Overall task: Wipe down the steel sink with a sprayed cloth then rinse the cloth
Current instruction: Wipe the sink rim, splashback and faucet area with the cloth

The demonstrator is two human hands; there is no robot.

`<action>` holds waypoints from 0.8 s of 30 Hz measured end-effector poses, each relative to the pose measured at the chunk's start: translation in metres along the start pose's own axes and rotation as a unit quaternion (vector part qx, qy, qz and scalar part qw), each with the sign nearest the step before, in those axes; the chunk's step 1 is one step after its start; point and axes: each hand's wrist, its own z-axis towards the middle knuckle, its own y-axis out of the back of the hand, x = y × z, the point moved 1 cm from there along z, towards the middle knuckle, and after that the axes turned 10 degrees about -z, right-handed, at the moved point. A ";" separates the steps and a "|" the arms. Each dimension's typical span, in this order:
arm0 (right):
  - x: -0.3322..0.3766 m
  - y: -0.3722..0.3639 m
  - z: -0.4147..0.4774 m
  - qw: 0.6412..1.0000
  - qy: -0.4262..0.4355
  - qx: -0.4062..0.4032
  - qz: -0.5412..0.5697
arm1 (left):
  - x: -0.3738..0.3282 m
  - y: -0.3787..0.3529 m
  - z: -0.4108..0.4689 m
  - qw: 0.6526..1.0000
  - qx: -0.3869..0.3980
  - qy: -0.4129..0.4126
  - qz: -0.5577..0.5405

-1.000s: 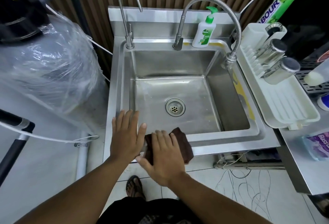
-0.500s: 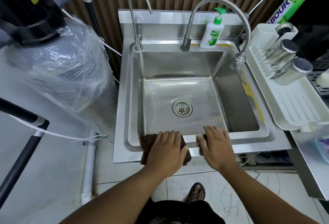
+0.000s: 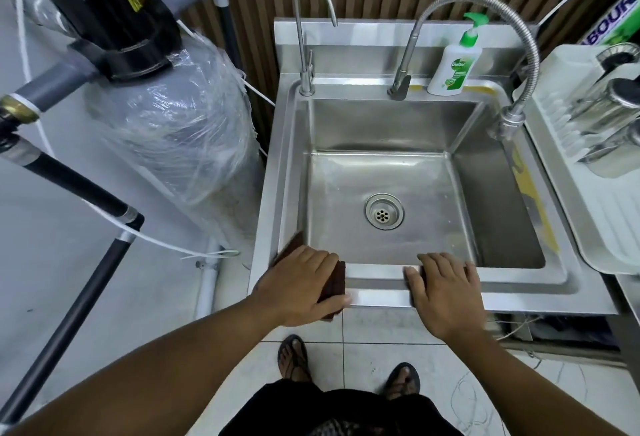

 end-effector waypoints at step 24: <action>-0.007 0.019 -0.005 0.958 -0.028 -0.049 0.280 | -0.035 -0.007 0.030 0.984 -0.006 0.178 -0.003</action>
